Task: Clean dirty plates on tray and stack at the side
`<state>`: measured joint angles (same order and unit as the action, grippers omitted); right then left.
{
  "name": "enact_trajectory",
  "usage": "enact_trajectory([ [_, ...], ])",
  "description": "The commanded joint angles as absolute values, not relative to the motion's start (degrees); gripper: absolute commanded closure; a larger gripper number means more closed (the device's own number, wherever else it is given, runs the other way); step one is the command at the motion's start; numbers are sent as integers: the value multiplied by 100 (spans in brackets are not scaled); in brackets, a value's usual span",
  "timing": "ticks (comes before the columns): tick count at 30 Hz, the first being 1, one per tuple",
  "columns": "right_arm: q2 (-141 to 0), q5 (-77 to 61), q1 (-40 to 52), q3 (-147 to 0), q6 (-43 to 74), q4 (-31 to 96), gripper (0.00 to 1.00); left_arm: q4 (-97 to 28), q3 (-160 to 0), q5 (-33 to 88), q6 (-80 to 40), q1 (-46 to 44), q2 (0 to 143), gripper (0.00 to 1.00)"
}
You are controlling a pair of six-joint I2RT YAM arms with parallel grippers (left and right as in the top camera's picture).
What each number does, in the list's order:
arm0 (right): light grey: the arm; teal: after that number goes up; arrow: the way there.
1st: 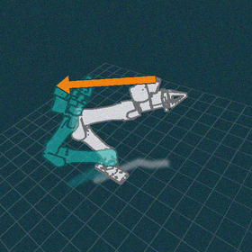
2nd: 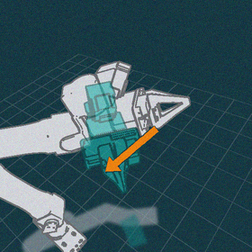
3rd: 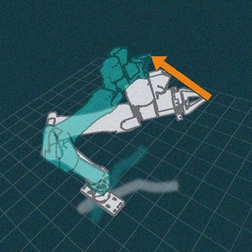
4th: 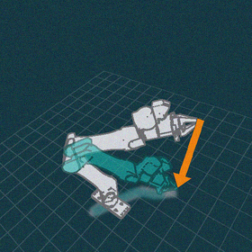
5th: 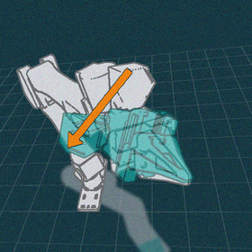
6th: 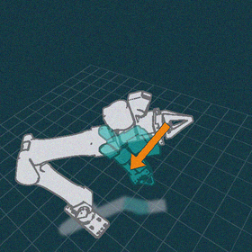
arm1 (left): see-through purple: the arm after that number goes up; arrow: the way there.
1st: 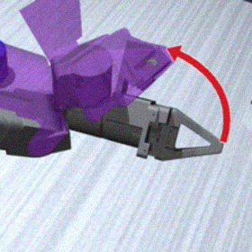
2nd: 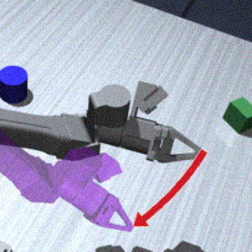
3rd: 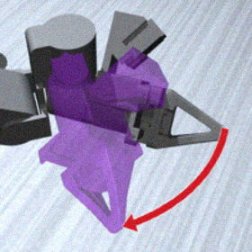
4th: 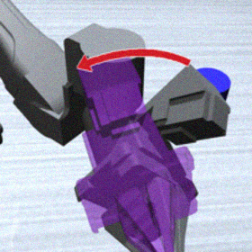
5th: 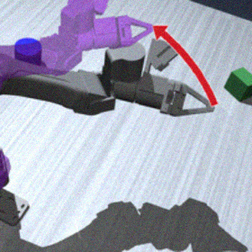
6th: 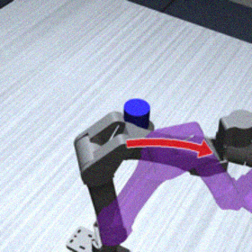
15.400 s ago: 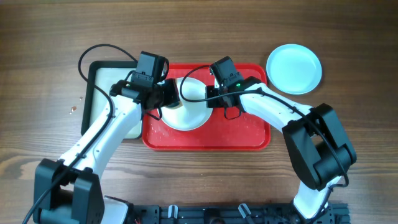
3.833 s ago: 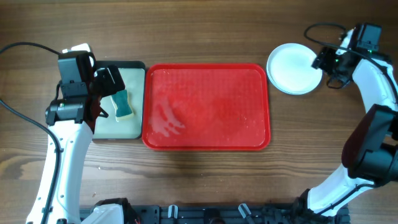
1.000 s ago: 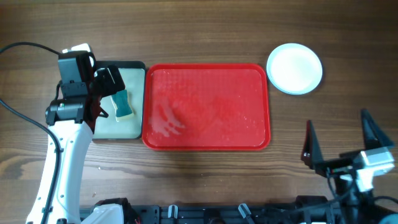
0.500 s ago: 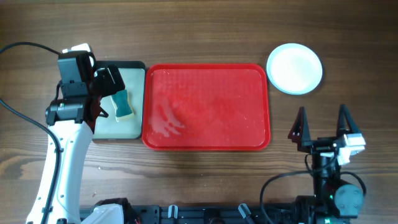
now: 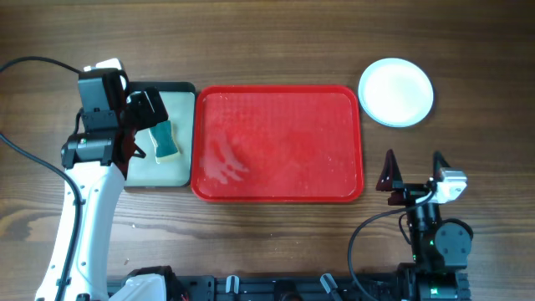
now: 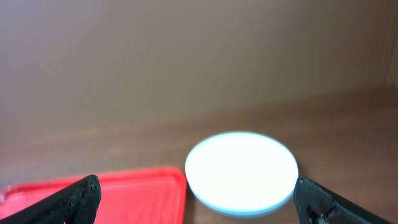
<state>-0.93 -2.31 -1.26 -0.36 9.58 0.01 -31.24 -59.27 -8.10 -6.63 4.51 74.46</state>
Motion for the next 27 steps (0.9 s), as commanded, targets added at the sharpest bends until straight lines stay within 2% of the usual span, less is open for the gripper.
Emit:
enact_trajectory([
  [1,-16,-554,-91,-25,250,-34,0,-3107,-5999,-816,-639,445,7459,0],
  [3,-16,-648,-91,-25,-3,-38,0,-3107,-5999,-814,-639,445,7459,0],
  [27,-21,-644,-93,-30,257,-36,0,-3107,-5999,-814,-639,445,7456,0],
])
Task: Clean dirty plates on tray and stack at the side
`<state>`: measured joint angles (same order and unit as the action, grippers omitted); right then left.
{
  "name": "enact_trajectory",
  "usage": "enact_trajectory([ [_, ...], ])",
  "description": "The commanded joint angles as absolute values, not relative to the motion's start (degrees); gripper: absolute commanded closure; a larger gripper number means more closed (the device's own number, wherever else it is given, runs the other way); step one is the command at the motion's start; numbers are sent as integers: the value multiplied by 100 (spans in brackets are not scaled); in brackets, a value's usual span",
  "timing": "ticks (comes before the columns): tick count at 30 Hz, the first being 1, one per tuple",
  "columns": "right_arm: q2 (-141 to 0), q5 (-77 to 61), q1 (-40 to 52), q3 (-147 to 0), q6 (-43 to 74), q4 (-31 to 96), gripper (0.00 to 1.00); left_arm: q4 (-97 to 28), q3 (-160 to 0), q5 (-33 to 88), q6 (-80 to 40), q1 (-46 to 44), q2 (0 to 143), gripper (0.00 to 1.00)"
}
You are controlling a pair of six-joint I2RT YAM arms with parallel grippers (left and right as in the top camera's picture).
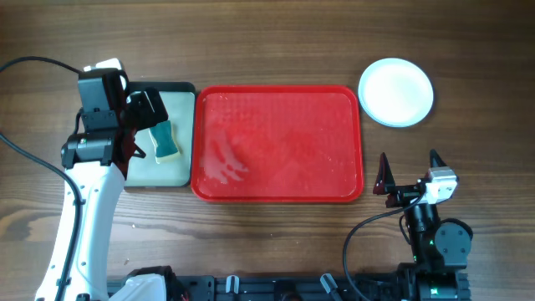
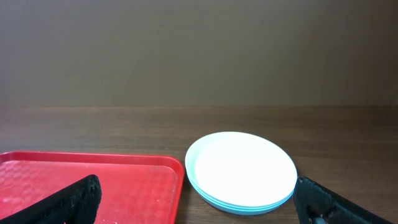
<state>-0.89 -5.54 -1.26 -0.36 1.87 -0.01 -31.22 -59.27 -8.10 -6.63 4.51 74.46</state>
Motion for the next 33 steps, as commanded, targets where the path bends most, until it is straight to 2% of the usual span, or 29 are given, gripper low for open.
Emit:
enact_trajectory([
  [1,-21,-644,-93,-30,257,-36,0,-3107,-5999,-816,-639,447,7459,0],
  [14,-21,-644,-93,-30,259,-36,0,-3109,-5999,-814,-639,445,7140,0],
  [18,-21,-644,-93,-30,257,-36,0,-3109,-5999,-814,-639,445,6379,0],
  [25,-21,-644,-93,-30,259,-36,0,-3199,-5999,-810,-639,445,4158,0],
  [33,-21,-644,-93,-30,257,-36,0,-4781,-5990,-751,-644,423,2716,0],
])
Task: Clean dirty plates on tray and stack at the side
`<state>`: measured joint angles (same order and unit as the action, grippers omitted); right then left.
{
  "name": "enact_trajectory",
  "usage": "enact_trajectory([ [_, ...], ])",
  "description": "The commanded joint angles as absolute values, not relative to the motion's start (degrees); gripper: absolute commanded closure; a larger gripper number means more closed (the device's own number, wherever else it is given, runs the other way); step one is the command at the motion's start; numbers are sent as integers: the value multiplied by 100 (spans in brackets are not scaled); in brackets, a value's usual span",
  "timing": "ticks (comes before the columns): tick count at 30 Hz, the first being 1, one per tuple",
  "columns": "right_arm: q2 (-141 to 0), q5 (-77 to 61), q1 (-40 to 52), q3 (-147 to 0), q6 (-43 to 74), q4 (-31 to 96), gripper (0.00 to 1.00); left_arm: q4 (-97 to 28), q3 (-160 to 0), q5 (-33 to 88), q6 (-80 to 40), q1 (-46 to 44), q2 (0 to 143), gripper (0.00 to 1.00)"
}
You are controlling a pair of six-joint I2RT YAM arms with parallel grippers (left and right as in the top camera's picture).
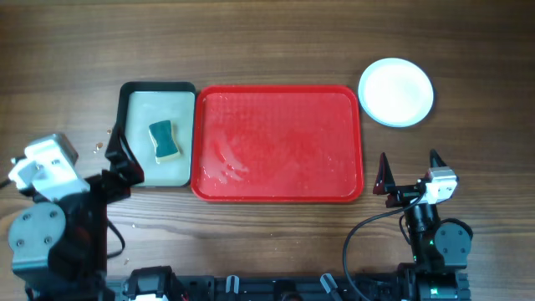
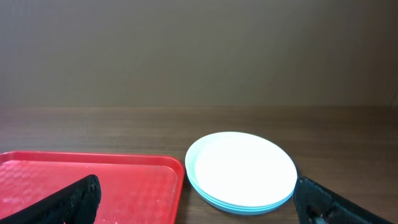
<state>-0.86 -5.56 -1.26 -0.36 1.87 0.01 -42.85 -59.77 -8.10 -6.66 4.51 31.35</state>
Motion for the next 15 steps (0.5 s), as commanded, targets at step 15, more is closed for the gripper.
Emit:
enact_trajectory([
  [15,-21,-644,-93,-30,257,-36,0,-6075,-5500,-475,-646,423,740,0],
])
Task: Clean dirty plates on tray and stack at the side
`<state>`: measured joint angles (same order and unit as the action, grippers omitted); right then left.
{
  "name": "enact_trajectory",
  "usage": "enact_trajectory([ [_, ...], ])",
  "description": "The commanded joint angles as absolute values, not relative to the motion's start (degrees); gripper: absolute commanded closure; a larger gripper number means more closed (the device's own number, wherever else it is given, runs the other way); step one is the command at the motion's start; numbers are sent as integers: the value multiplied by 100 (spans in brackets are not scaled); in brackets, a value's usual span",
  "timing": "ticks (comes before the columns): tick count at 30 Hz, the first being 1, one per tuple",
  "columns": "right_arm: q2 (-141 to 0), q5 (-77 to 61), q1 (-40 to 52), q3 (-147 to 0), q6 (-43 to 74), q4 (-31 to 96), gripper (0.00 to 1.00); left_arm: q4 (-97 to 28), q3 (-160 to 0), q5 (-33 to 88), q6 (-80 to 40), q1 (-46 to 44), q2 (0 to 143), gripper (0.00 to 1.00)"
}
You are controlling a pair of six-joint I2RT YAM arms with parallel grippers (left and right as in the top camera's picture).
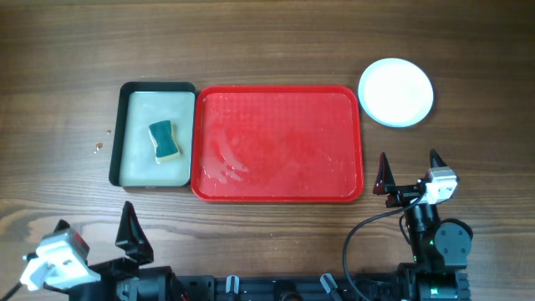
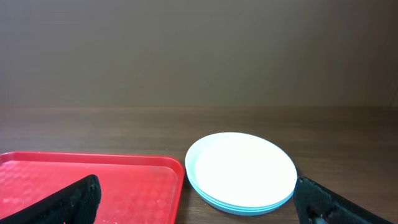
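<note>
The red tray (image 1: 276, 142) lies mid-table with no plates on it, only wet smears. Its right end (image 2: 93, 183) shows in the right wrist view. A stack of white plates (image 1: 395, 92) stands on the wood to the tray's far right and appears as about three plates (image 2: 241, 171) in the right wrist view. My right gripper (image 1: 410, 171) rests open near the front edge, right of the tray, with nothing between its fingers (image 2: 78, 199). Back at the front left edge, my left gripper (image 1: 94, 230) stands open and empty.
A black-rimmed tub (image 1: 117, 134) with pale liquid sits against the tray's left side. A green-and-yellow sponge (image 1: 164, 140) lies in it. Small drops (image 1: 99, 147) mark the wood left of the tub.
My left arm has moved from beside the tub's front left corner back to the table's front edge. The right arm, plates, tray and sponge have not moved.
My left gripper was over the tub at the sponge while the right gripper stood a little farther forward, facing the plates. Then the right arm had drawn back to rest. Later the left arm was clear of the tub, the sponge lying in it, and now sits at the front.
</note>
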<state>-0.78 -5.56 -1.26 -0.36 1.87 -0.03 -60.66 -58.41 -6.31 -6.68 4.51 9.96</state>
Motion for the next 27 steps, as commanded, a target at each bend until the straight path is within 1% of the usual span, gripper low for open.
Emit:
enact_trajectory([
  [1,-21,-644,-93,-30,257,-36,0,-6073,-5384,-429,-646,423,670,0],
  [6,-21,-644,-93,-30,259,-36,0,-5924,-4560,-237,-670,423,235,0],
  [12,-21,-644,-93,-30,257,-36,0,-4762,-3750,-215,-685,423,21,0],
  [19,-21,-644,-93,-30,257,-36,0,-2220,-2692,-198,-685,263,21,0],
  [23,-21,-644,-93,-30,257,-36,0,-423,-1959,-193,-687,165,21,0],
  [27,-21,-644,-93,-30,257,-36,0,609,-1415,-193,-766,165,21,0],
])
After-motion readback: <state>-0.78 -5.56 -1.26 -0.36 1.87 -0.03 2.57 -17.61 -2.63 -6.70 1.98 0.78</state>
